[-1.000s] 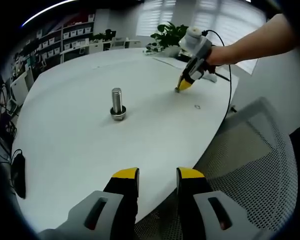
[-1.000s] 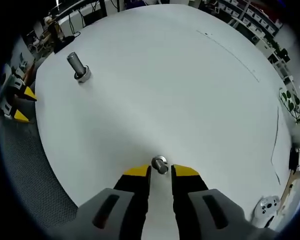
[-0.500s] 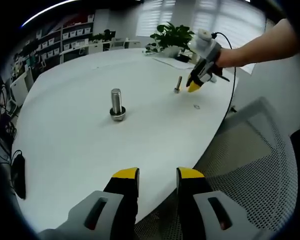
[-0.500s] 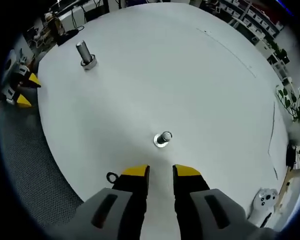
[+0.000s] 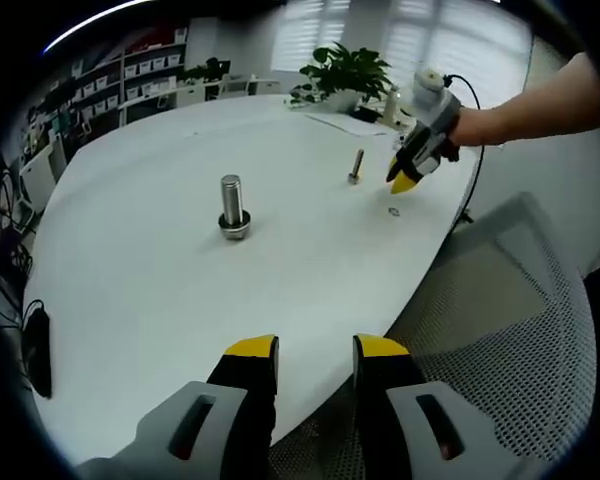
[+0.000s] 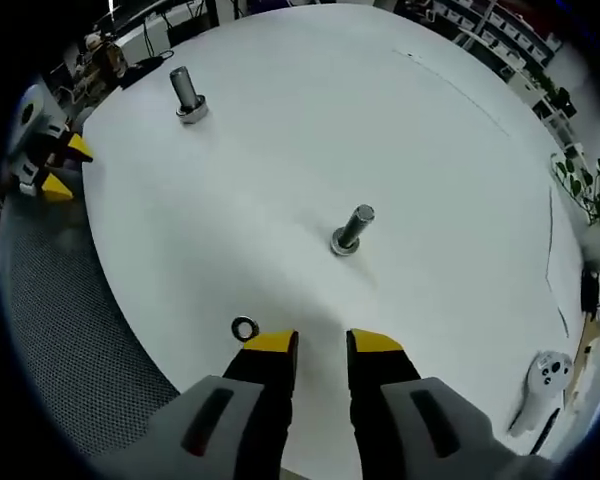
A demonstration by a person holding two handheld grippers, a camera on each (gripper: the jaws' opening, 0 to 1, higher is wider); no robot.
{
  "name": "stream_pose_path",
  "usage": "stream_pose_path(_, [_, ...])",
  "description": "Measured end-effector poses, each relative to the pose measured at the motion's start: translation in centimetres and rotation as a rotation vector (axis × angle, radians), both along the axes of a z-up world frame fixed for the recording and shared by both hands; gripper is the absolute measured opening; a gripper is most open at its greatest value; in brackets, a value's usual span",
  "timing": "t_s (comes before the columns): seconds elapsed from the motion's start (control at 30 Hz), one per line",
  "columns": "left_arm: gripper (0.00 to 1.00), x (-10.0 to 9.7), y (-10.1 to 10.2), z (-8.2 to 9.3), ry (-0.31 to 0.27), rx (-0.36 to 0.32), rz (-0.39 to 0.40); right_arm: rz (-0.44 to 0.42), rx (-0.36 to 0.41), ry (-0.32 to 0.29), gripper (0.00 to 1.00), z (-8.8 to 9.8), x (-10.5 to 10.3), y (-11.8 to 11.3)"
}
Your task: Place the washer onto the threaded stud by aligning its center hole with the stud, sliding it down to the base, and recovering from edge contact or off-axis alignment until the washer reaches the visible bottom stop.
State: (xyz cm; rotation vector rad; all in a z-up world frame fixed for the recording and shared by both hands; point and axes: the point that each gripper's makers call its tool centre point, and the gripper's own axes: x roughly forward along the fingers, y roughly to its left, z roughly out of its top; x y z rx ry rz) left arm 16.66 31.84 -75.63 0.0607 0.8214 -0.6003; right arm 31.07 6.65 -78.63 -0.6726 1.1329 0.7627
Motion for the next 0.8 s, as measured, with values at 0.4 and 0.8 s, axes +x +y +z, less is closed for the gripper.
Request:
stream_pose_path(0.4, [0.28,0.1,0.1,0.0,0.003,-0.002,0.007,0.042,0.024,0.019,0.23,-0.6,-1.8,1.7])
stream_pose_path(0.8, [0.28,0.0,0.0,-0.2,0.008,0.003,-0.001,0.032,0.072,0.014,0.25,0.0,-2.2,2.2])
